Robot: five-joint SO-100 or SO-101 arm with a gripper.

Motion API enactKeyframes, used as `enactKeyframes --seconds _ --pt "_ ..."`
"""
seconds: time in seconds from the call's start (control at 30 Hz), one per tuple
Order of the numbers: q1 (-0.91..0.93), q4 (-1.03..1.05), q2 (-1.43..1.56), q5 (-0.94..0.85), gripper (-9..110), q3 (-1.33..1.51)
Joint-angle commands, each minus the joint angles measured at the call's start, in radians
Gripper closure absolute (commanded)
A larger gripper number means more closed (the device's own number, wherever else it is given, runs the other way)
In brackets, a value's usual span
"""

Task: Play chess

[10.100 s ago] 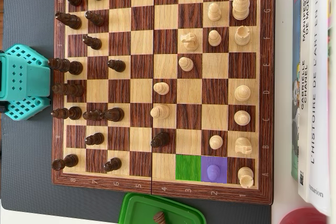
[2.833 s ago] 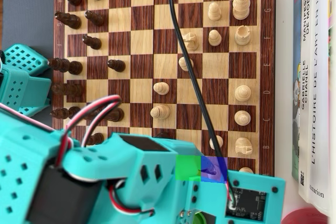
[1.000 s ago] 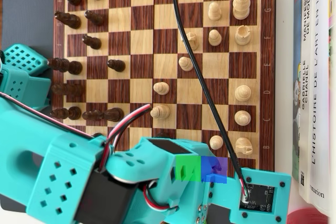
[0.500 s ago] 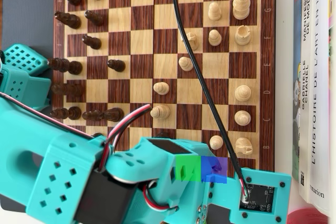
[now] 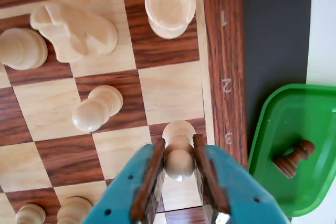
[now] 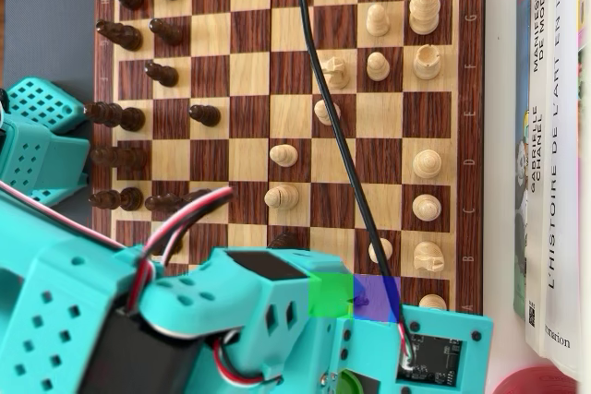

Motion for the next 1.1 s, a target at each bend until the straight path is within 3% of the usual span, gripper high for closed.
enactKeyframes --seconds 0.0,1.07 --pt "0.014 -0.008 0.078 0.006 96 0.031" --pt "0.029 -0.009 0.094 0.008 97 0.084"
